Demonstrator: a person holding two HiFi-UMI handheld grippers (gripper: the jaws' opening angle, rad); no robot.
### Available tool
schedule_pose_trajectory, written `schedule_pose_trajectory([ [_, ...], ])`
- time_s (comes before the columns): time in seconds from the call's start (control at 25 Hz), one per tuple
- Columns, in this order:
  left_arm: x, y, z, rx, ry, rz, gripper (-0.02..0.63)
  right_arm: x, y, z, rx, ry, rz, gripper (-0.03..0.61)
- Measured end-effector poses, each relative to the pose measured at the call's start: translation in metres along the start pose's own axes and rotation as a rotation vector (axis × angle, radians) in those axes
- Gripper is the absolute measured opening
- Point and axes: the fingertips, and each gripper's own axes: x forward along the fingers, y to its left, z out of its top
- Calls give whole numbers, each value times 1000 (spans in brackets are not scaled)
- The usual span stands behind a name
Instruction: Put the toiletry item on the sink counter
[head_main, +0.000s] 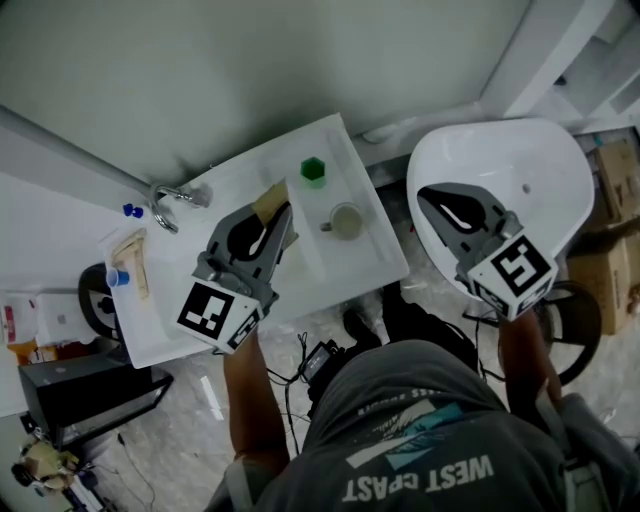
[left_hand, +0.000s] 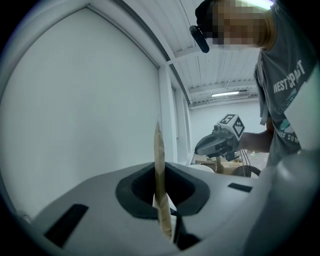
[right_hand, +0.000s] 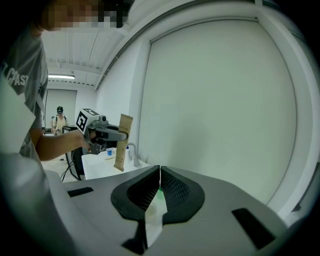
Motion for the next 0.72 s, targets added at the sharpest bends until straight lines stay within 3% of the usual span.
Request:
schedule_pose_trajectory([
  [0.72, 84, 65, -44, -103, 18, 90, 15, 76, -63, -28, 21, 70, 127, 31],
])
